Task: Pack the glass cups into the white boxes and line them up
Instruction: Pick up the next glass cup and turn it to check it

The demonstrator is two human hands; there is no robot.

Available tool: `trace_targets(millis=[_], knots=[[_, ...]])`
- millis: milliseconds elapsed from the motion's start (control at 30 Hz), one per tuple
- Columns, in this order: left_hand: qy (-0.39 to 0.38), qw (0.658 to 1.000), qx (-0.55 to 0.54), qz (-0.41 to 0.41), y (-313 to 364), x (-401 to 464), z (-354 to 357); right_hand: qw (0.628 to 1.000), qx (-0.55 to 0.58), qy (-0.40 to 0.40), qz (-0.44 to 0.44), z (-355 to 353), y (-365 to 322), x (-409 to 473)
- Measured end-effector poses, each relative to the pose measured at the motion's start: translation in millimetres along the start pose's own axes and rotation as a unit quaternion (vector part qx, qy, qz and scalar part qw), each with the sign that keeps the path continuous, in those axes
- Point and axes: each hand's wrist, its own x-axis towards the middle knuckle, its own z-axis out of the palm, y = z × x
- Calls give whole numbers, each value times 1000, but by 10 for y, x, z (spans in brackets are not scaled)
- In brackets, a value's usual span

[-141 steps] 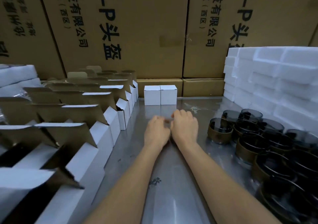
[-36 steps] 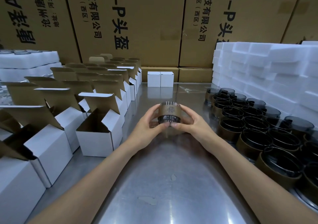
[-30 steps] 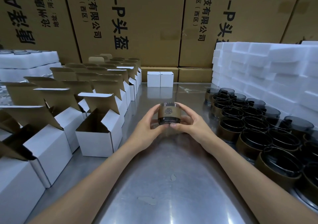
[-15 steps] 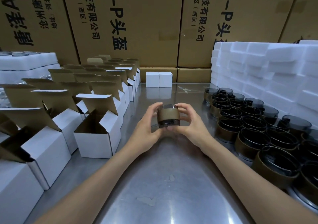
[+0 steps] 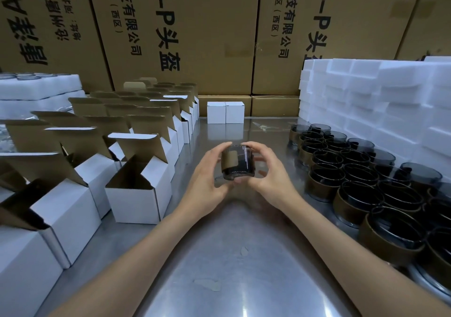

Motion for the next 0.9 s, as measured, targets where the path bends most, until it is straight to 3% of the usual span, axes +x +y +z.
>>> trace_targets(millis=[200,400,667,900], knots=[[-14,996,-55,-73,10,1,-29,998,38,-42,36,1,-14,-3],[-5,1000,-5,-11,55,-7,-14,1000,-20,-14,-1,29,-12,-12],[-8,996,-45,-76,-11,-2,-6,997,47,-32,46,23,-3,-8],[1,1000,-7,-30,37,1,-20,1000,-30,-10,-1,25,-11,-15]])
